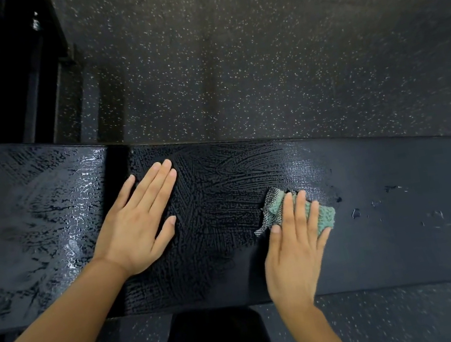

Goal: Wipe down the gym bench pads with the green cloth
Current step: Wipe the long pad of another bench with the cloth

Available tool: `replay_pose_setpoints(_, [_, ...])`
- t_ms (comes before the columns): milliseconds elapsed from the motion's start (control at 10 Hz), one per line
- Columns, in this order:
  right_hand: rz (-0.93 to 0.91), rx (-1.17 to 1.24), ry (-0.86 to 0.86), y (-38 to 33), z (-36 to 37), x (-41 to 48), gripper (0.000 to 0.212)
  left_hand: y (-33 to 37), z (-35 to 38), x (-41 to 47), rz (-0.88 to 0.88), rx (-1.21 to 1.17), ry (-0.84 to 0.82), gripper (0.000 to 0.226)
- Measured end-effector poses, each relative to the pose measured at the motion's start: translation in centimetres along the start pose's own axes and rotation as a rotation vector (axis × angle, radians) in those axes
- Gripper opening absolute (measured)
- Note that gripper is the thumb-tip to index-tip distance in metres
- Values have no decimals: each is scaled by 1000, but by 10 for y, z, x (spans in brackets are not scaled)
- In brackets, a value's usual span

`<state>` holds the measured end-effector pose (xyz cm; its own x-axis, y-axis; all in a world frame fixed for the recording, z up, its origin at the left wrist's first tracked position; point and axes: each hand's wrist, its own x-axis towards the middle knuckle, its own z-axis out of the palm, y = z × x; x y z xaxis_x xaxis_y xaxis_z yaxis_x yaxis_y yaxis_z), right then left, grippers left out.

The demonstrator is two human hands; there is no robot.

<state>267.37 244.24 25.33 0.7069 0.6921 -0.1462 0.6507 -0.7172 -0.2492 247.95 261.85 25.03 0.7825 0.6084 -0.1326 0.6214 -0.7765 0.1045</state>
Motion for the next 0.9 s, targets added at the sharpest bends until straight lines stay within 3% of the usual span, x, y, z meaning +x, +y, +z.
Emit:
replay_pose_setpoints(100, [17, 2, -8, -25, 7, -11, 57, 0, 1, 0, 0, -2, 0, 69])
replay_pose_setpoints(300, [-227, -31, -129, -65, 13, -49, 57, 0, 0, 0, -3, -10, 0, 70])
replay_pose_setpoints(500, [-376, -80, -192, -42, 6, -51, 55, 0, -1, 0, 0, -10, -3, 69])
replay_pose_setpoints(700, [-237, -85, -129, 10, -6, -40, 54, 0, 0, 0, -1, -11, -8, 69])
replay_pose_setpoints(900, [51, -7, -37, 19, -3, -46, 57, -1, 1, 0, 1, -10, 1, 70])
